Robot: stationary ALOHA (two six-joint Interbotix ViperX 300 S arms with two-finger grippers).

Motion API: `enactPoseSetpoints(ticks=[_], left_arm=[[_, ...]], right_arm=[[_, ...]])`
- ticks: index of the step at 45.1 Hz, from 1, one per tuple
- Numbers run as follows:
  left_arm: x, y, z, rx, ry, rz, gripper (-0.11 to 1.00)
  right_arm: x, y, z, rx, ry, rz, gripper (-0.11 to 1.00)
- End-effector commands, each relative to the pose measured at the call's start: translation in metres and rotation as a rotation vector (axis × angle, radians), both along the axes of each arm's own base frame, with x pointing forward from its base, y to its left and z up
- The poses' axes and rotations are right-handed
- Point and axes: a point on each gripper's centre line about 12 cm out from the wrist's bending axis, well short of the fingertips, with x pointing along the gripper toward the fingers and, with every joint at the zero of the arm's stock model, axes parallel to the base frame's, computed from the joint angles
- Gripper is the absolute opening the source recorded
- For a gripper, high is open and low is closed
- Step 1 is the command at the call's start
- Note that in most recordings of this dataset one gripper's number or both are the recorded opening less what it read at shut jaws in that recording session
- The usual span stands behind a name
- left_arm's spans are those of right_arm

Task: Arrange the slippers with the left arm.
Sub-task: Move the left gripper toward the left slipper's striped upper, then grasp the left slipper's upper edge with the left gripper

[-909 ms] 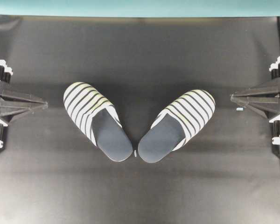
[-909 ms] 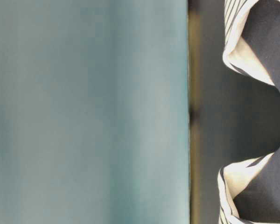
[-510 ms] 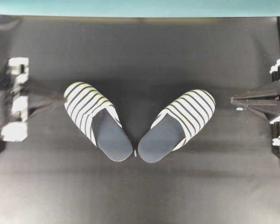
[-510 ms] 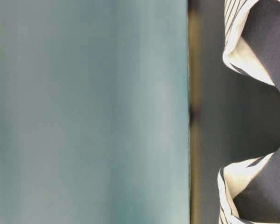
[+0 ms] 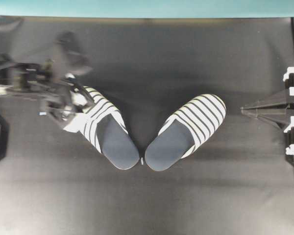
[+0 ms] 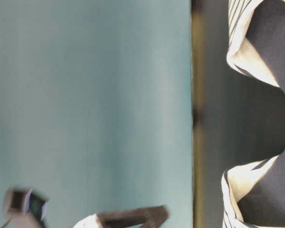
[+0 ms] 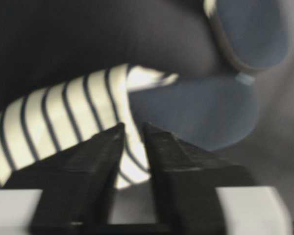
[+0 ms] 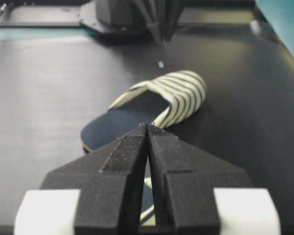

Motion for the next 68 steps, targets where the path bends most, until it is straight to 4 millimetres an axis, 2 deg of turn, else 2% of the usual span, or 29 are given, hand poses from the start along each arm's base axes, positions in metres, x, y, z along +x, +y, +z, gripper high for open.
enactPoseSetpoints(ticks=[1, 6, 9, 11, 19, 36, 40, 44, 55, 57, 68], left_arm=[[0.015, 0.004, -0.002, -0.007, 0.083, 0.003, 0.38], [0.025, 0.006, -0.015, -0.026, 0.168, 0.013, 0.69], [0.03, 0.007, -0.026, -0.033, 0.21, 0.014, 0.83], [0.033, 0.009, -0.035, -0.038, 0.239, 0.015, 0.88], [0.038, 0.013, -0.06, -0.05, 0.302, 0.025, 0.84], [0.038, 0.018, -0.076, -0.054, 0.299, 0.039, 0.83], [0.037, 0.018, -0.078, -0.055, 0.305, 0.04, 0.79], [0.036, 0.018, -0.078, -0.054, 0.308, 0.038, 0.68], [0.041, 0.02, -0.069, -0.029, 0.311, -0.003, 0.1], [0.043, 0.02, -0.065, -0.02, 0.312, -0.024, 0.03], [0.062, 0.025, -0.018, 0.152, 0.231, -0.304, 0.01]], right_arm=[[0.001, -0.001, 0.0, 0.005, -0.002, -0.005, 0.01], [-0.001, -0.001, -0.002, 0.005, 0.0, -0.005, 0.01], [-0.002, -0.001, -0.003, 0.003, -0.002, -0.005, 0.01], [-0.003, -0.001, -0.003, 0.005, -0.002, -0.005, 0.01], [-0.006, -0.001, -0.005, 0.004, -0.009, -0.005, 0.01], [-0.009, -0.001, -0.007, 0.006, 0.0, -0.005, 0.01], [-0.009, -0.001, -0.008, 0.006, 0.001, -0.005, 0.01], [-0.009, -0.001, -0.009, 0.008, 0.003, -0.006, 0.01], [-0.009, -0.001, -0.009, 0.008, 0.005, -0.006, 0.01], [-0.009, -0.001, -0.009, 0.006, 0.003, -0.005, 0.01], [-0.009, -0.001, -0.011, 0.009, 0.009, -0.006, 0.01]])
